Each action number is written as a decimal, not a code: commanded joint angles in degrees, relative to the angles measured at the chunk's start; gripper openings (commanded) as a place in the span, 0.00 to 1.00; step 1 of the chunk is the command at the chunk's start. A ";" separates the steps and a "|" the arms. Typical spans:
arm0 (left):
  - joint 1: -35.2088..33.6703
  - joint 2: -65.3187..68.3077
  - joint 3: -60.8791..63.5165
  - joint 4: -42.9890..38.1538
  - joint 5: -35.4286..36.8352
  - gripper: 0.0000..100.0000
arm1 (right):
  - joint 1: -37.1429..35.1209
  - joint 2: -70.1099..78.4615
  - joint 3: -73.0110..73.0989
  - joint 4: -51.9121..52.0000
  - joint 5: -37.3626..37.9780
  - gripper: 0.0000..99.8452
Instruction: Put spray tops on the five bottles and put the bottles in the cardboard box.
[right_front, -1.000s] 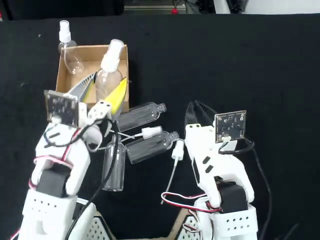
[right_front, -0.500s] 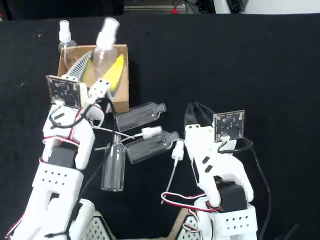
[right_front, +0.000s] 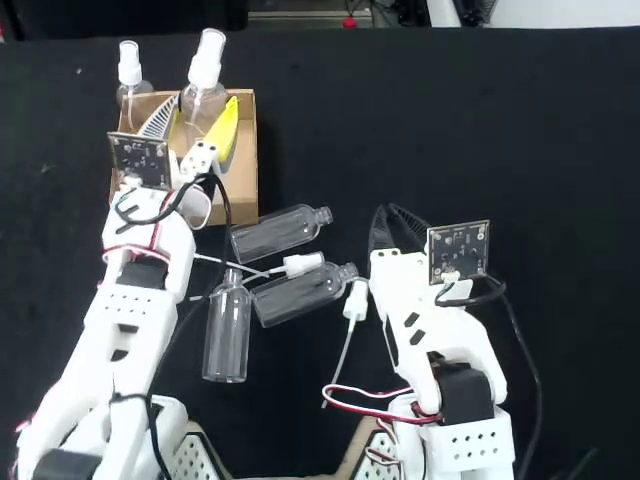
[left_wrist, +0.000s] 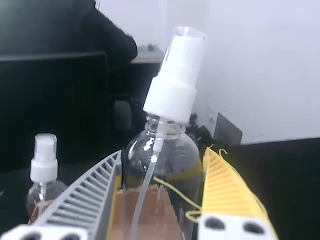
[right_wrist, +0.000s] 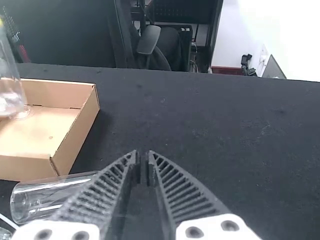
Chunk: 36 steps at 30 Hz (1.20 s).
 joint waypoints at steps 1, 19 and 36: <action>-0.66 5.63 -5.41 -1.67 -0.44 0.19 | -0.53 -0.66 -0.22 -1.67 0.35 0.03; -0.31 21.10 -15.08 -2.20 -0.44 0.19 | -0.53 -0.66 -0.22 -1.67 0.70 0.03; -0.48 25.14 -15.34 -5.54 -0.09 0.19 | -0.53 -0.66 -0.22 -1.67 0.70 0.03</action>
